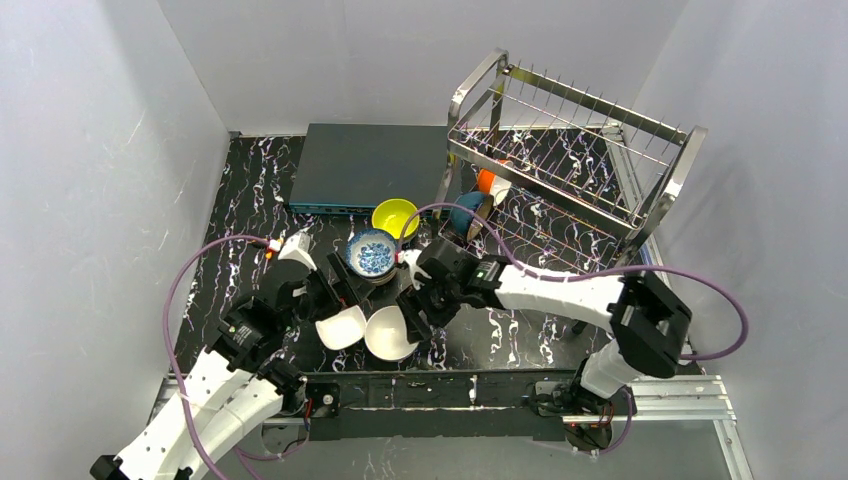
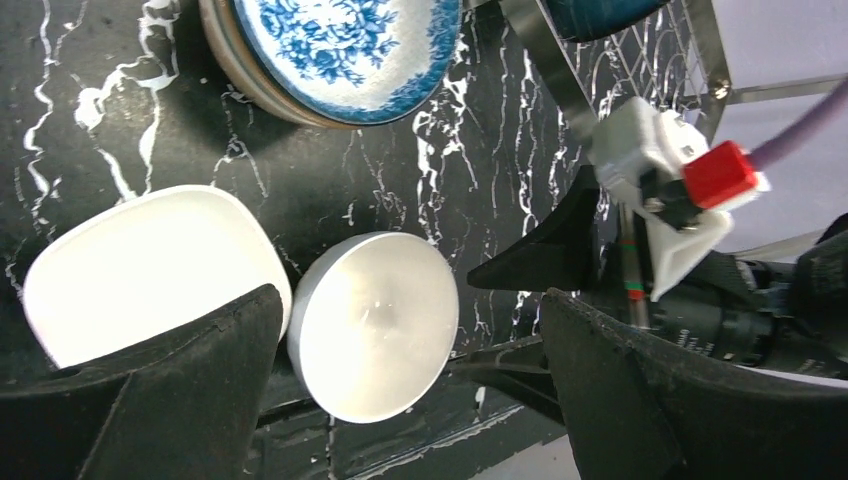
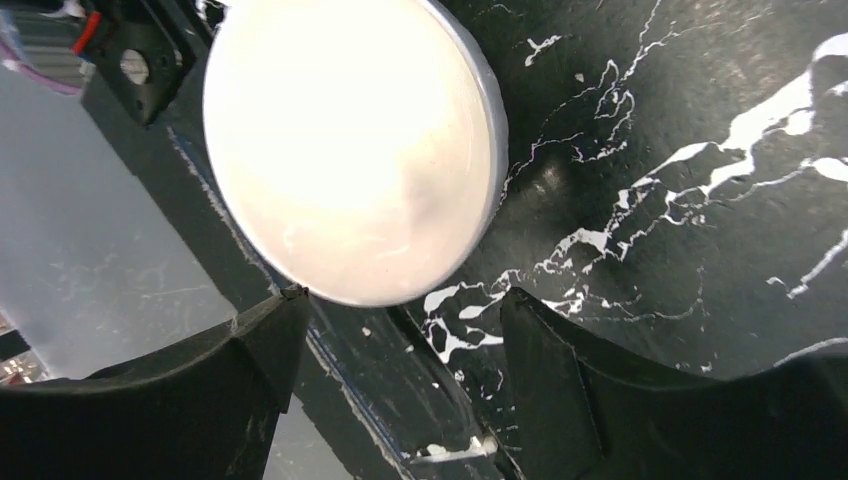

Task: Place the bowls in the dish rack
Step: Pick up the bowl from the center of the board.

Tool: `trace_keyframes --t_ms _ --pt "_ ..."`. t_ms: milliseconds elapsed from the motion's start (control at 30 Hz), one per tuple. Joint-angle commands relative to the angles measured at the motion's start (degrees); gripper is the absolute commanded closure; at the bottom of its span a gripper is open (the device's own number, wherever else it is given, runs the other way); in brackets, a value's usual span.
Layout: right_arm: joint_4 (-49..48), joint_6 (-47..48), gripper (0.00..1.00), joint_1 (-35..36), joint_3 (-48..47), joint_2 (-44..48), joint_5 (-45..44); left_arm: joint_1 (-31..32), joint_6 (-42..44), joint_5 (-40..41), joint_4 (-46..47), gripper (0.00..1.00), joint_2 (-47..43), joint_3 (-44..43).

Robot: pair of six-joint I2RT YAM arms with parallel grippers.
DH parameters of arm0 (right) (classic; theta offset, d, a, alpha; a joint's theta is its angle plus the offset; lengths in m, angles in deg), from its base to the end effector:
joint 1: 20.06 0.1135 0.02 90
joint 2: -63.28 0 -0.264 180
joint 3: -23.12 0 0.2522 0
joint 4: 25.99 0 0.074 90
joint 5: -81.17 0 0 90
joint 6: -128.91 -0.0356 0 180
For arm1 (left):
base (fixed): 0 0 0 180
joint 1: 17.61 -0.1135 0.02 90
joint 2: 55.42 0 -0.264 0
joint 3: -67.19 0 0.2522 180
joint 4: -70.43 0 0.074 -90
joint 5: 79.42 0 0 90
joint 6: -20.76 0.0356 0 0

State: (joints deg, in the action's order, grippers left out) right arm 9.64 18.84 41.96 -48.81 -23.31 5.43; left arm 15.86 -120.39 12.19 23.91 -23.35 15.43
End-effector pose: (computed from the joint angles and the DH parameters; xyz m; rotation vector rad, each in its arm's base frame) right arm 0.1413 0.2846 0.2297 -1.0567 2.4231 0.8753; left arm 0.1103 -0.0717 0.2892 -0.3503 2.1309 -0.8713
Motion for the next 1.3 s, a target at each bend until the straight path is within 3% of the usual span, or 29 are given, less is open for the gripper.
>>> trace_keyframes --t_ms 0,233,567,733,1067,1267 --pt "-3.8 -0.4 0.24 1.9 -0.3 -4.0 -2.2 -0.2 0.4 2.9 -5.3 0.02 -0.7 -0.5" --pt "-4.6 0.3 0.35 3.0 -0.8 -8.4 -5.8 -0.3 -1.4 0.7 -5.6 0.02 -0.7 1.6" --pt "-5.5 -0.6 0.72 3.1 0.7 -7.8 -7.1 -0.3 -4.4 -1.0 -3.0 0.02 -0.1 3.7" --pt "-4.5 -0.5 0.99 2.9 2.0 -3.3 -10.3 -0.3 -2.4 -5.3 0.2 0.02 -0.1 5.3" --pt "-3.8 0.1 0.99 1.7 4.1 7.8 -13.1 -0.3 -2.8 -16.1 13.4 0.02 -1.4 10.6" --pt "-4.9 1.3 0.99 0.2 4.5 15.9 -13.8 -0.3 -5.4 -25.0 30.2 0.02 -3.3 15.4"
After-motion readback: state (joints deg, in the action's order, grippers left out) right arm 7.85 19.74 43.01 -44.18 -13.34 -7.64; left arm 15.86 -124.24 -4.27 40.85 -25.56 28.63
